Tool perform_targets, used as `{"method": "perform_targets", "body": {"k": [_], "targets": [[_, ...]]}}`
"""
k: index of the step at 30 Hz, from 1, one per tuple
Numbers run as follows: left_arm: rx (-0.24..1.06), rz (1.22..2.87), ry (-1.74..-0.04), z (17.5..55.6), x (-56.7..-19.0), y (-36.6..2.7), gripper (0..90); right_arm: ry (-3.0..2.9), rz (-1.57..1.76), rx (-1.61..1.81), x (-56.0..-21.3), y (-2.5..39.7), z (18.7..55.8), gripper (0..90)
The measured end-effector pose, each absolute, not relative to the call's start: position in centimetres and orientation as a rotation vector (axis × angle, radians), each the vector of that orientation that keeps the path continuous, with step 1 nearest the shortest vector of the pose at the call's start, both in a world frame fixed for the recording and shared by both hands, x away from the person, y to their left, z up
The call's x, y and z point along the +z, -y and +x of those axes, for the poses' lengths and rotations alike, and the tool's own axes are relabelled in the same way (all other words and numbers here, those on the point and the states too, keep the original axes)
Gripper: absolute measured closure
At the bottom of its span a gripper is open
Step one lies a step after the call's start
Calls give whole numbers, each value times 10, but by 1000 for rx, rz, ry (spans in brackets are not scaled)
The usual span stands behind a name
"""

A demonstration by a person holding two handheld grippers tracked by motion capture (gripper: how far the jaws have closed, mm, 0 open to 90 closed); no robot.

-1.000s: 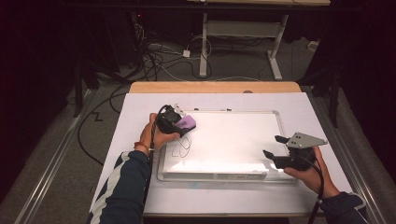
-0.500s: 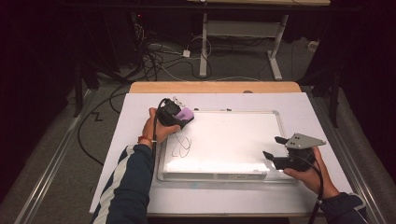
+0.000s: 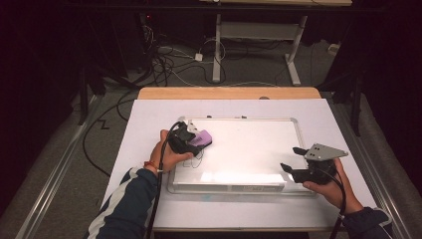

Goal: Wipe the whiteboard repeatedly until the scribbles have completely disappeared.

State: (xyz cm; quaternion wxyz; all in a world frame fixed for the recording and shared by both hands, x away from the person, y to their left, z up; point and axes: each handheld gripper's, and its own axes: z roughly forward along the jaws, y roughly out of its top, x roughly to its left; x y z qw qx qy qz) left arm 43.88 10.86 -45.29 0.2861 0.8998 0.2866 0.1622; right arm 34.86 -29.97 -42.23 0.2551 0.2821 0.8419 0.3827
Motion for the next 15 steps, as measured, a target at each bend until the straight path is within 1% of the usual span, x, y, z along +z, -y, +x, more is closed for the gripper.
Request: {"method": "perform_targets", "body": {"k": [10,15], "targets": [[384,2453,-654,404,-452,-117,386,-2302,750,1036,-422,299,347,297],[372,2467,-635,393,-452,-121,386,-2311,743,1021,-423,299,347,296]]}}
